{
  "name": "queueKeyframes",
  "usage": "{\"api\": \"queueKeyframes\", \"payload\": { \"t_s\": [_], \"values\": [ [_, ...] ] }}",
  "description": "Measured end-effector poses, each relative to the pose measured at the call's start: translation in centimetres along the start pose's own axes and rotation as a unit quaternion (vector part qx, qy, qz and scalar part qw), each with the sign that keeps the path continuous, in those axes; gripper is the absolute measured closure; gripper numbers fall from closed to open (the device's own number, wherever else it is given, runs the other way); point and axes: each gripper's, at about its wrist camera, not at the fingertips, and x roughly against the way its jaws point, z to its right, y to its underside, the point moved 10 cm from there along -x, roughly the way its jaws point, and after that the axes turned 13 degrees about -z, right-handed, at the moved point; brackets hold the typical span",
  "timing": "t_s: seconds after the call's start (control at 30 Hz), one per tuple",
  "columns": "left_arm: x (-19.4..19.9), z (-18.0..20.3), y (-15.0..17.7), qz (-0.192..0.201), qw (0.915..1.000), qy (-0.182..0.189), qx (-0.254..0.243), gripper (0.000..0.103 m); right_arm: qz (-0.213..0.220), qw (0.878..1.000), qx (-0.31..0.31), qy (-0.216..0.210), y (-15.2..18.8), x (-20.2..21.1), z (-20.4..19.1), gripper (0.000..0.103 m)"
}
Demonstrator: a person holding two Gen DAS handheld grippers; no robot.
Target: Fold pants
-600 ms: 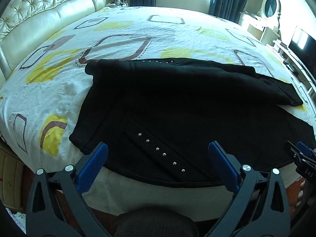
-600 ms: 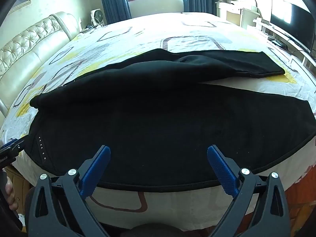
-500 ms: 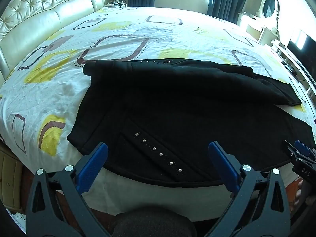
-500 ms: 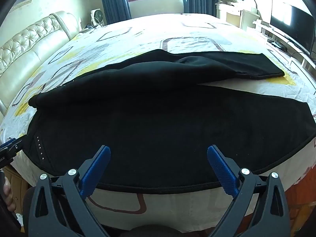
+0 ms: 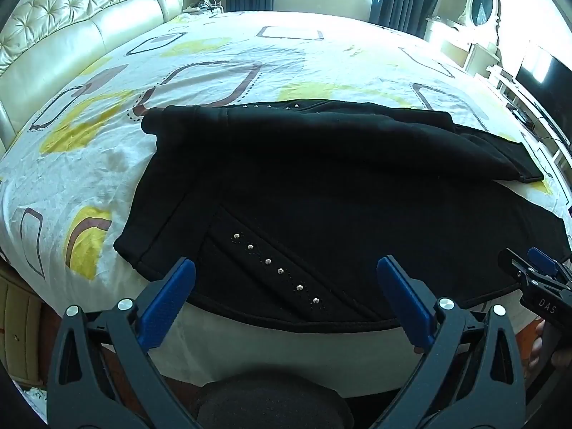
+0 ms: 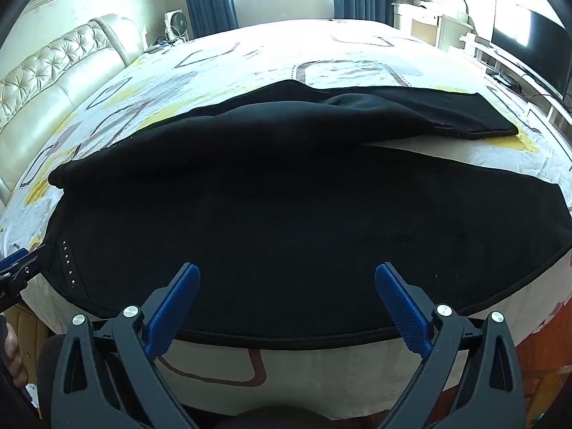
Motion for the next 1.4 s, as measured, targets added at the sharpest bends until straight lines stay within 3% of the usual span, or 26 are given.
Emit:
{"api": "queueKeyframes", "payload": {
  "t_s": [1.4],
  "values": [
    [-0.4, 0.0, 0.3, -0.009, 1.0000, -0.002, -0.003, 0.002, -0.023, 1.000, 0.000, -0.007, 1.0, -1.4, -0.4, 0.005]
  ]
}}
